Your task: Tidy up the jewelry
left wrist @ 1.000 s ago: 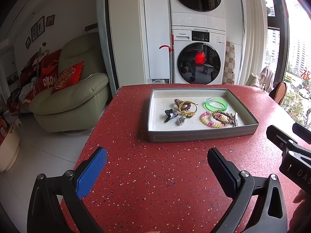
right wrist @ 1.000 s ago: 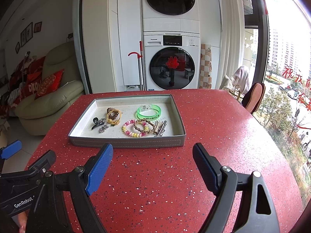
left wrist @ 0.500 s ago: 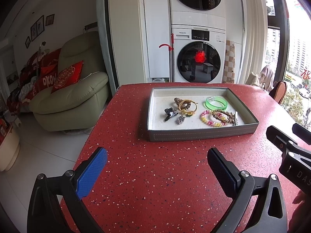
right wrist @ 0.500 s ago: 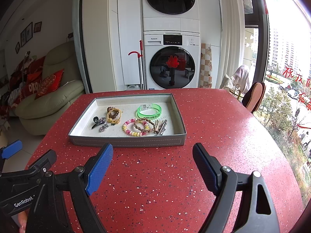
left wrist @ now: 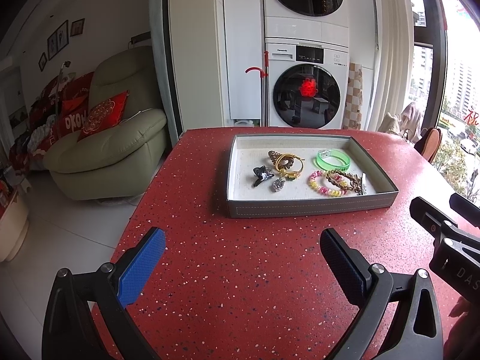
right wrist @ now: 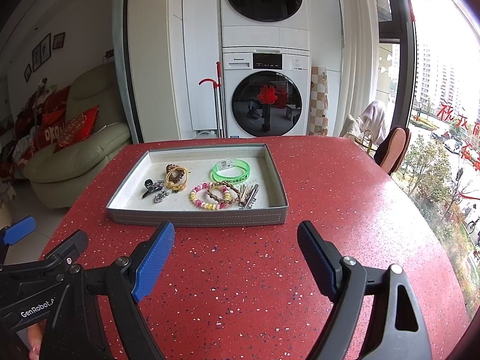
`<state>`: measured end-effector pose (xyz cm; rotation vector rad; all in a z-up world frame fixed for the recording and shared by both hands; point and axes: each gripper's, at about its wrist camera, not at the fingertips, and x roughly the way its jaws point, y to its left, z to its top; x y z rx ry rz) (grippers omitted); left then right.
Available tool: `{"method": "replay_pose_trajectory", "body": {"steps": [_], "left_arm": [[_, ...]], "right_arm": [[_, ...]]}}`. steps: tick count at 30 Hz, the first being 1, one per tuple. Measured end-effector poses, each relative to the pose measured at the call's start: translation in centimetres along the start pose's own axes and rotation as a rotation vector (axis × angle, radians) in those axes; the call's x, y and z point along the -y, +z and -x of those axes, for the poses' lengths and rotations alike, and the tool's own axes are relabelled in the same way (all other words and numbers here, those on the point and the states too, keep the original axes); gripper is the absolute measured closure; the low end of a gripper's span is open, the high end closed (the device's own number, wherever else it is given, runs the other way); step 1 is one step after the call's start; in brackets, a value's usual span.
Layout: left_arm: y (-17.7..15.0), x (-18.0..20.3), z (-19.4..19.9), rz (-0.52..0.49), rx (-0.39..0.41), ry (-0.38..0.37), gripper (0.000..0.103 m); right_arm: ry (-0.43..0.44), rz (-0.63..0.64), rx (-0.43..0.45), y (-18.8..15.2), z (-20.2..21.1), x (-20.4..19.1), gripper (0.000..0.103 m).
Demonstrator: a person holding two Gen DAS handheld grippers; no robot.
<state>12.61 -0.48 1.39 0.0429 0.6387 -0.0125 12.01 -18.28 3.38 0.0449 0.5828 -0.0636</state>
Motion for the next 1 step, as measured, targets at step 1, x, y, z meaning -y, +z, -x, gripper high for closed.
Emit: {"method": "replay_pose_trajectory", "body": {"steps": [1], "left_arm": [[0.12, -0.05, -0.05, -0.002, 0.0, -0.002, 0.0]], "right_arm": [[-0.001, 0.0, 0.0, 0.04, -0.06, 0.05, 0.017]]}}
